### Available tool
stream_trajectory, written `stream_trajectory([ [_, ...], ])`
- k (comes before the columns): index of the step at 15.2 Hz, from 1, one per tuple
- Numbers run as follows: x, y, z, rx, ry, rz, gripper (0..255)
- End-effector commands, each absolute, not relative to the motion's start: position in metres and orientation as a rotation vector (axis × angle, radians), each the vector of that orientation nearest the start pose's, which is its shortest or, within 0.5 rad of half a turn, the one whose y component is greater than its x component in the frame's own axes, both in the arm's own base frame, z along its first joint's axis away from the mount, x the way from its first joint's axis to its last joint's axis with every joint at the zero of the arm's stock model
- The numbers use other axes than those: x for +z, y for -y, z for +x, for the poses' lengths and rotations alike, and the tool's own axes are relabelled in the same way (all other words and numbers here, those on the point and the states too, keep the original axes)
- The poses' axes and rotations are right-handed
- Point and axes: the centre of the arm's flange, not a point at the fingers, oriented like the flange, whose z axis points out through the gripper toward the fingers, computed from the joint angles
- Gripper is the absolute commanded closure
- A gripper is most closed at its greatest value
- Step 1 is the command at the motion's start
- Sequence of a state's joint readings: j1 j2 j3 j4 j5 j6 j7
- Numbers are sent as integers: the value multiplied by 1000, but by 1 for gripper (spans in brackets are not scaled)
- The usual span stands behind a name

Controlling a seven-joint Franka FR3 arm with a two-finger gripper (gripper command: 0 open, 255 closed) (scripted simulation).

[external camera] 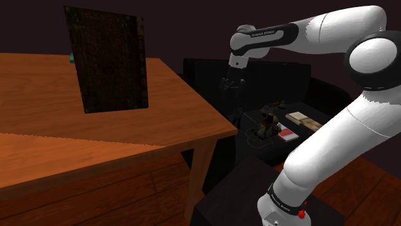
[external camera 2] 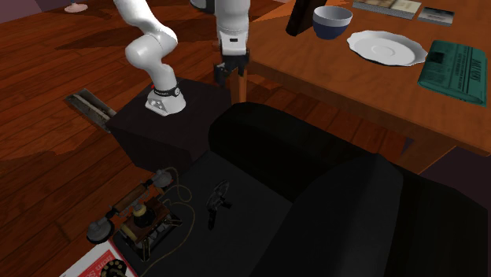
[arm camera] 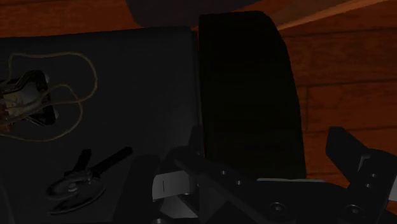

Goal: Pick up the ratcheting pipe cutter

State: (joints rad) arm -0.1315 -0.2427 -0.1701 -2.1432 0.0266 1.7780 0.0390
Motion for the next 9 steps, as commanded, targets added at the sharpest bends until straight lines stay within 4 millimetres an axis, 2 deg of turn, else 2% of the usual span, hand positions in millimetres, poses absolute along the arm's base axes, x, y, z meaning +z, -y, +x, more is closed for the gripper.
stream_trajectory([
  [1, 481, 164, 465, 199, -585, -2992, 0],
  [9, 428, 253, 510, 279, -843, -2904, 0],
])
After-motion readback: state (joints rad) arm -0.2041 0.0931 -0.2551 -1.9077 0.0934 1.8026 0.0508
